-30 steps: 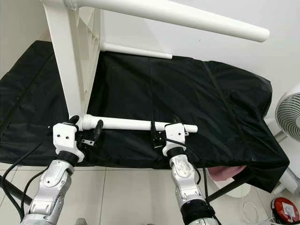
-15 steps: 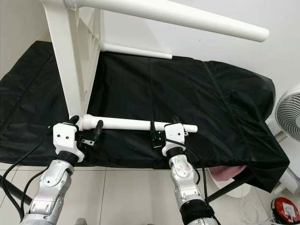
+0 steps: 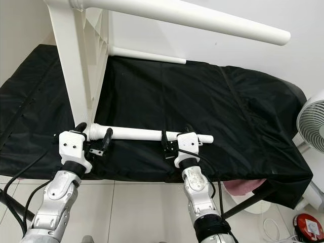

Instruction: Building children table

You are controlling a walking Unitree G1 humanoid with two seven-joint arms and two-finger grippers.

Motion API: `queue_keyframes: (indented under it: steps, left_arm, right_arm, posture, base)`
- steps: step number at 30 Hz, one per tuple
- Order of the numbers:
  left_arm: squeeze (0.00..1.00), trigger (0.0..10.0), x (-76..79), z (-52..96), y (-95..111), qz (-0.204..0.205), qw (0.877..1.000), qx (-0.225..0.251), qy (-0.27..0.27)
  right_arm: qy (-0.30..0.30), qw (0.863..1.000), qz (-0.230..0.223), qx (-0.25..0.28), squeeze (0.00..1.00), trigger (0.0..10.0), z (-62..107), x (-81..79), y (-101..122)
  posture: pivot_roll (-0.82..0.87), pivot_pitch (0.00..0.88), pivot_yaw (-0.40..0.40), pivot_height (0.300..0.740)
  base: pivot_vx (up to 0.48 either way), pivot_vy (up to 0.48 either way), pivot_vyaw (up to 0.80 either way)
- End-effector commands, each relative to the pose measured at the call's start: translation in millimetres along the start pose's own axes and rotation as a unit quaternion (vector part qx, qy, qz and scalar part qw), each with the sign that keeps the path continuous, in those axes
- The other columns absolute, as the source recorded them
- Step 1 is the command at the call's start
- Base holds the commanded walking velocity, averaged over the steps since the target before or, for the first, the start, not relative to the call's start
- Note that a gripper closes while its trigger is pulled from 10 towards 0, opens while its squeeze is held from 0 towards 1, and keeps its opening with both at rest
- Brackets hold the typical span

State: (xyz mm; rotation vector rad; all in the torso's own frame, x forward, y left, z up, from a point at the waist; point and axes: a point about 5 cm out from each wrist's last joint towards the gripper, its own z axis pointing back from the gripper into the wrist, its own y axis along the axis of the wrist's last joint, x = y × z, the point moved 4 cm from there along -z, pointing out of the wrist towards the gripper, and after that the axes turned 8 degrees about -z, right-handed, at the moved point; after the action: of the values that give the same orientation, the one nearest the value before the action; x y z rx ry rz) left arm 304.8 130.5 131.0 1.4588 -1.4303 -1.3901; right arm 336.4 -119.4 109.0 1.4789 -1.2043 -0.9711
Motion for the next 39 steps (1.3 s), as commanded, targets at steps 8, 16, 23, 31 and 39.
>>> queue_keyframes:
  steps: [8, 16, 23, 31, 39]
  left_arm:
    - [0.00, 10.0, 4.4, -0.1, -1.9, -0.009, 1.000, -0.002, -0.005]
    - [0.00, 10.0, 17.2, 0.2, -2.7, -0.065, 0.997, 0.000, -0.043]
    - [0.00, 10.0, 23.6, 0.1, -1.2, -0.076, 0.995, 0.004, -0.058]
    - [0.00, 10.0, 17.8, -1.4, 0.9, -0.060, 0.997, 0.005, -0.045]
    - [0.00, 10.0, 19.7, -1.4, 1.4, -0.061, 0.997, 0.008, -0.044]
  right_arm:
    - [-0.008, 1.000, 0.005, -0.004, 0.00, 10.0, 0.7, 6.2, -2.0]
    - [-0.008, 1.000, 0.007, 0.000, 0.00, 10.0, -0.5, 7.7, 0.5]
    - [-0.013, 1.000, 0.009, 0.006, 0.00, 10.0, -2.5, 11.0, 4.3]
    - [-0.013, 1.000, 0.010, 0.011, 0.00, 10.0, -1.9, 12.3, 6.5]
    - [-0.012, 1.000, 0.012, 0.008, 0.00, 10.0, -1.0, 12.1, 4.9]
  posture:
    - [0.04, 0.000, -0.105, 0.740]
    - [0.04, 0.000, -0.103, 0.740]
    - [0.04, 0.000, -0.103, 0.740]
    - [0.04, 0.000, -0.104, 0.740]
    - [0.04, 0.000, -0.105, 0.740]
  base:
    - [0.000, 0.000, 0.00]
    - [0.000, 0.000, 0.00]
    - [0.000, 0.000, 0.00]
    - [0.000, 0.000, 0.00]
    - [0.000, 0.000, 0.00]
